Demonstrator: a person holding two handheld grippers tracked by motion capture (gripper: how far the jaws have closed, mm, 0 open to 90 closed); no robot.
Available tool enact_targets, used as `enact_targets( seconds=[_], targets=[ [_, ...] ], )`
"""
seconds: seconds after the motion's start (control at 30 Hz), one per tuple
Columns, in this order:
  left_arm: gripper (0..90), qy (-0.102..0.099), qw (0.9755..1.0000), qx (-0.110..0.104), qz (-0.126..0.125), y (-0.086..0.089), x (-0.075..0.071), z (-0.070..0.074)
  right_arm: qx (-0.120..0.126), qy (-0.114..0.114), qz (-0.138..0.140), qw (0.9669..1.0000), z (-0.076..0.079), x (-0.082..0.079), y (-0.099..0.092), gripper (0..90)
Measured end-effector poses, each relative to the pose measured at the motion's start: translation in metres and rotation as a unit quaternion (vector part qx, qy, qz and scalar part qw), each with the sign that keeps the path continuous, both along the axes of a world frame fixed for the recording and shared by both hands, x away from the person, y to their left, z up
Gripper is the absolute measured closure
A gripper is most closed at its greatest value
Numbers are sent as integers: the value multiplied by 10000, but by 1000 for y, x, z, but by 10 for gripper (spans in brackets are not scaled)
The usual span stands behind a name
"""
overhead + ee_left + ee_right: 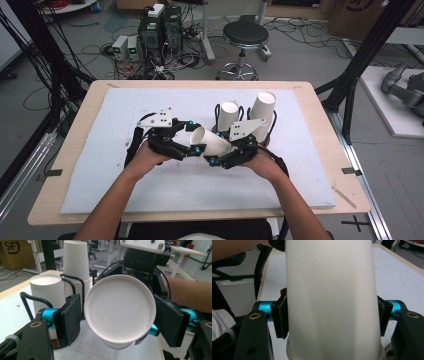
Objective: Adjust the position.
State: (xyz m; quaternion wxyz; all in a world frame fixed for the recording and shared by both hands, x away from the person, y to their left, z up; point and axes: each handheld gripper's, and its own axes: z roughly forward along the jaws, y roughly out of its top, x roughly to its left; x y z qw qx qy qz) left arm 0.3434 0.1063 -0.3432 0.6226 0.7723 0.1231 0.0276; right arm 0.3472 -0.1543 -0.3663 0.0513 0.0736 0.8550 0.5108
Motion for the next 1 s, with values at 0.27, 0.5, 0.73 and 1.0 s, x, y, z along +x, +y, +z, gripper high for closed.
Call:
enact_targets(
  seconds=[0.27,0.5,0.73,1.0],
  targets=[
    [334,88,9998,65,-179,-2,1,-3,-4,58,42,10000,0,0,-1,323],
    [348,160,9994,-164,-265,1,1,-1,140,10,50,9999,0,0,-1,274],
    [351,113,9975,-661,-216,7,0,3,929,177,24,9955,8,0,-12,220],
    [351,115,9967,-776,-215,8,1,0,1105,188,62,9937,10,2,-20,278]
  ],
)
